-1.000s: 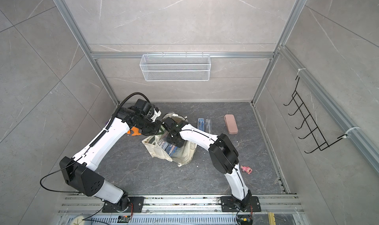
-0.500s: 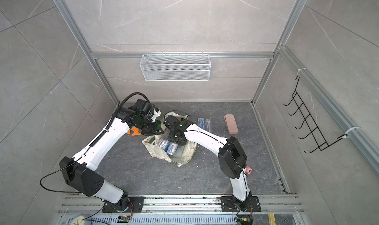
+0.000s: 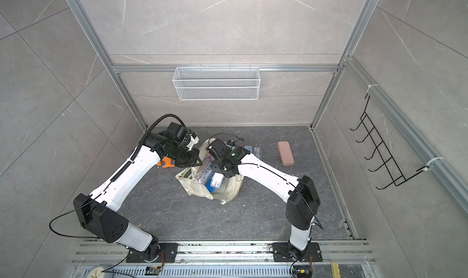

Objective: Take out the compass set from the canvas bag
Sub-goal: Pick up the compass set from the canvas bag, then place the compass set at the center of the board.

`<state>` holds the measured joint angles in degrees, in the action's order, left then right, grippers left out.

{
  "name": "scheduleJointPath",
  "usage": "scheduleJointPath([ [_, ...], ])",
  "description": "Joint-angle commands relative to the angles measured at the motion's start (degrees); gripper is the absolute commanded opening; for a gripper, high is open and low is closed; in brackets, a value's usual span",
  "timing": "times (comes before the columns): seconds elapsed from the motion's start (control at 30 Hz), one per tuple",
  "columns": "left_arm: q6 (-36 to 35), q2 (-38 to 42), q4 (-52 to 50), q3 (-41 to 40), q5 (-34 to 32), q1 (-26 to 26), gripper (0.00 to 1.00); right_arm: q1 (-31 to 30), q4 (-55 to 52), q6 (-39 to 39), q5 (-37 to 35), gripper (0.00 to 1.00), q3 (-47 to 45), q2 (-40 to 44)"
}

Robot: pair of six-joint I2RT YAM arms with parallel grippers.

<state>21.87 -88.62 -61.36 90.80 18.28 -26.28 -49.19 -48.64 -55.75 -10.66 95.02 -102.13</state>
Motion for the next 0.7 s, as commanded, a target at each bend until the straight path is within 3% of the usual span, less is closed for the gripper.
scheduleJointPath([
  [0.0, 0.89, 1.44, 1.03, 1.04, 0.39, -0.14, 0.00, 0.16, -2.30, 3.62, -4.22, 0.40, 2.48, 4.13],
  [0.23, 0.83, 0.57, 1.30, 1.67, 0.40, -0.16, 0.00, 2.41, -3.66, 12.09, -3.80, 0.40, 3.65, 9.50],
  [0.47, 0.81, 0.38, 1.33, 2.19, 0.26, -0.12, 0.00, 11.93, -4.57, 23.01, 0.93, 0.40, -2.11, 16.94],
  [0.67, 0.71, 0.79, 1.42, 2.38, 0.18, -0.10, 0.00, 19.24, -5.89, 33.11, 1.74, 0.40, -5.89, 16.15],
])
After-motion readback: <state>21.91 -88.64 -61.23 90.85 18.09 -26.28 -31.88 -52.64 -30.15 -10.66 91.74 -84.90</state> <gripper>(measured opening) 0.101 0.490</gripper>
